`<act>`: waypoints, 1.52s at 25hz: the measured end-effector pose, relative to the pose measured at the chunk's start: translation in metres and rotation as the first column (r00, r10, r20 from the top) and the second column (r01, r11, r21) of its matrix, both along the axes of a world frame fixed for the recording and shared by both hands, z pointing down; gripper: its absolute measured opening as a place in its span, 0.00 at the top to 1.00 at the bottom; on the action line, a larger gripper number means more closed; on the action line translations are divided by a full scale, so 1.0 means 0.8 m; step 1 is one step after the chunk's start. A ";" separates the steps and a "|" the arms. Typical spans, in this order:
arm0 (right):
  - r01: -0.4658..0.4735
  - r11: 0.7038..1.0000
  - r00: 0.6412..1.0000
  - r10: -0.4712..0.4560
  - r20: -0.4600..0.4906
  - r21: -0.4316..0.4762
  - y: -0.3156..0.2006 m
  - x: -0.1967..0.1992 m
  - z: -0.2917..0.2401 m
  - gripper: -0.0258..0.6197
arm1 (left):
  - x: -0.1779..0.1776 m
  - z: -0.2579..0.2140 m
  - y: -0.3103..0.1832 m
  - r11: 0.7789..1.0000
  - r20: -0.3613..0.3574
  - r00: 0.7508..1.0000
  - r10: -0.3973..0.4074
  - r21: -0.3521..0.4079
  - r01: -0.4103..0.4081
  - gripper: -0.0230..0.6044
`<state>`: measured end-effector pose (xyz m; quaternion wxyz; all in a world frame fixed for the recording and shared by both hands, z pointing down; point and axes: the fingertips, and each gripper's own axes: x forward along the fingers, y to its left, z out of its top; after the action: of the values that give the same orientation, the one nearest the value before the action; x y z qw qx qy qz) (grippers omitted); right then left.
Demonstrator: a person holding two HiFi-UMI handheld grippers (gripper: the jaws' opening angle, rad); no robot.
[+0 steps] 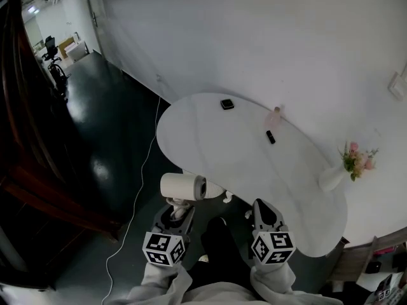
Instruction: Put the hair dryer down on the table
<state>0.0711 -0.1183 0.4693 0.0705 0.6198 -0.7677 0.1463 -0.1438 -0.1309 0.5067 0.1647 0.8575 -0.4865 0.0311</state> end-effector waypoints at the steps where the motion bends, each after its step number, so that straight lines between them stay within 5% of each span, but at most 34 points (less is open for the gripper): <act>1: 0.001 1.000 1.000 -0.001 0.001 0.002 -0.010 0.002 0.000 0.88 | 0.002 0.000 -0.011 1.000 -0.002 1.000 -0.003 0.000 0.003 0.62; 19: -0.028 1.000 0.999 0.028 0.023 -0.010 -0.215 0.063 -0.006 0.88 | 0.079 -0.007 -0.219 0.998 0.024 0.997 0.070 -0.008 -0.070 0.62; 38: -0.081 0.991 0.994 0.088 0.063 -0.104 -0.303 0.117 0.051 0.88 | 0.137 0.048 -0.328 0.986 0.079 0.989 0.124 -0.117 -0.114 0.62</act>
<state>0.1644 -0.3605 0.5099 0.0693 0.6422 -0.7343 0.2087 -0.0339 -0.3936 0.5453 0.1895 0.8723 -0.4383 0.1051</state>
